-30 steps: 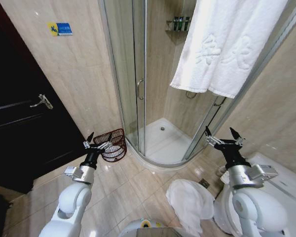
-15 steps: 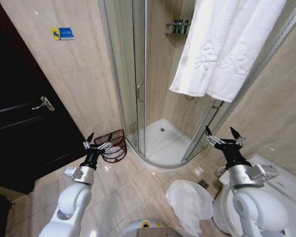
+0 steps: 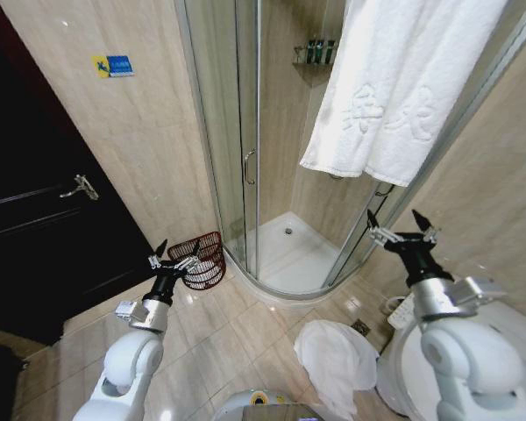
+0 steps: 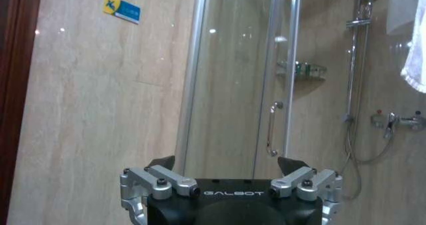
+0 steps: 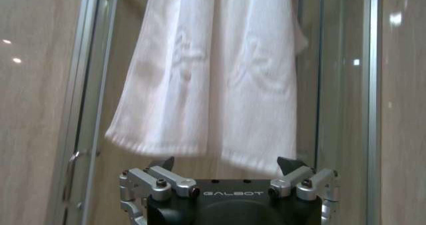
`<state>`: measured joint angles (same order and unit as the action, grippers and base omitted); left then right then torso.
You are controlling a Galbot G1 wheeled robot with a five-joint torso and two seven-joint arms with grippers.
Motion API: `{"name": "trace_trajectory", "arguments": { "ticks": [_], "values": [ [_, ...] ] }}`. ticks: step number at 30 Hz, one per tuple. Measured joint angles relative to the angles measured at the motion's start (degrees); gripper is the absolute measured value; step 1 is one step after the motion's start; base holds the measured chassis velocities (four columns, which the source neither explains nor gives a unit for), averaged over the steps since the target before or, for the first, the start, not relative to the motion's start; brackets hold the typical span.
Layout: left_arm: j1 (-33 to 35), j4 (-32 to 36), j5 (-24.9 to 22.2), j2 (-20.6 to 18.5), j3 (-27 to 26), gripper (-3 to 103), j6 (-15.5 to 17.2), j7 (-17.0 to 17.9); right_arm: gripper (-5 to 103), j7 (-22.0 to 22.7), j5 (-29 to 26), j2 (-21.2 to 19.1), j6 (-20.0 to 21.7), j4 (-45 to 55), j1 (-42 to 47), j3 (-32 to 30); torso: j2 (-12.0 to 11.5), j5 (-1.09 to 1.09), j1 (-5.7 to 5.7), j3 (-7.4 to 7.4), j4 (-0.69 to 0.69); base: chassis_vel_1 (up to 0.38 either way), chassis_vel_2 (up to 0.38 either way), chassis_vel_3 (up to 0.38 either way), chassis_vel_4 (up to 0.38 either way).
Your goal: Discard the used towel into the hamper.
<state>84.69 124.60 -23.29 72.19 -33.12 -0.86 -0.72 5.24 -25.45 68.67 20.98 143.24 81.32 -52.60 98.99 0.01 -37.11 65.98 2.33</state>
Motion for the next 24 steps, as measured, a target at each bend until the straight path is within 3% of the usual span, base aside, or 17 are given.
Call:
{"name": "trace_trajectory", "arguments": {
  "ticks": [4,7,8,10,12,14,16,18,24],
  "values": [
    [-0.39,-0.51,0.35,-0.09,0.36,100,0.27,-0.07,100,0.9,-3.4,-3.58,0.16,-0.05,-2.09,-1.78,-0.1,0.01,0.05,-0.05,-0.02,0.0,0.0,0.0,0.0],
    [-0.4,-1.68,1.22,0.11,0.41,100,0.38,-0.1,100,2.88,-8.98,-10.62,1.1,-2.04,-7.95,-3.35,-0.26,0.01,0.13,-0.14,0.02,0.0,0.0,0.0,0.0],
    [-0.4,-1.68,1.22,0.11,0.41,100,0.38,-0.1,100,2.88,-8.98,-10.62,1.1,-2.04,-7.95,-3.35,-0.26,0.01,0.13,-0.14,0.02,0.0,0.0,0.0,0.0],
    [-0.46,-2.57,1.88,0.34,0.65,100,0.41,-0.12,100,3.23,-12.14,-15.01,1.85,-4.12,-11.98,-4.08,-0.35,-0.01,0.17,-0.19,0.0,0.0,0.0,0.0,0.0],
    [-0.51,-2.96,2.13,0.48,0.79,100,0.42,-0.12,100,3.34,-13.47,-16.89,2.08,-5.18,-13.72,-4.09,-0.39,0.01,0.19,-0.2,0.0,0.0,0.0,0.0,0.0],
    [-0.86,-3.57,2.62,0.64,1.14,100,0.59,-0.13,100,3.47,-16.38,-21.95,2.95,-8.18,-18.39,-3.69,-0.47,-0.01,0.23,-0.25,-0.01,0.0,0.0,0.0,0.0],
    [-0.88,-3.62,2.79,0.73,1.17,100,0.65,-0.13,100,3.45,-17.09,-23.37,3.26,-9.35,-19.95,-3.35,-0.49,-0.02,0.24,-0.26,0.0,0.0,0.0,0.0,0.0],
    [-1.13,-3.62,3.28,0.93,1.33,100,1.08,-0.11,100,2.33,-18.75,-27.13,3.89,-13.6,-24.46,-2.27,-0.56,0.02,0.27,-0.29,0.01,0.0,0.0,0.0,0.0],
    [-1.16,-3.26,3.99,1.27,1.42,100,1.58,-0.04,100,-0.68,-22.48,-32.69,4.09,-21.92,-34.51,0.54,-0.65,0.01,0.32,-0.34,0.0,0.0,0.0,0.0,0.0]
  ]
}}
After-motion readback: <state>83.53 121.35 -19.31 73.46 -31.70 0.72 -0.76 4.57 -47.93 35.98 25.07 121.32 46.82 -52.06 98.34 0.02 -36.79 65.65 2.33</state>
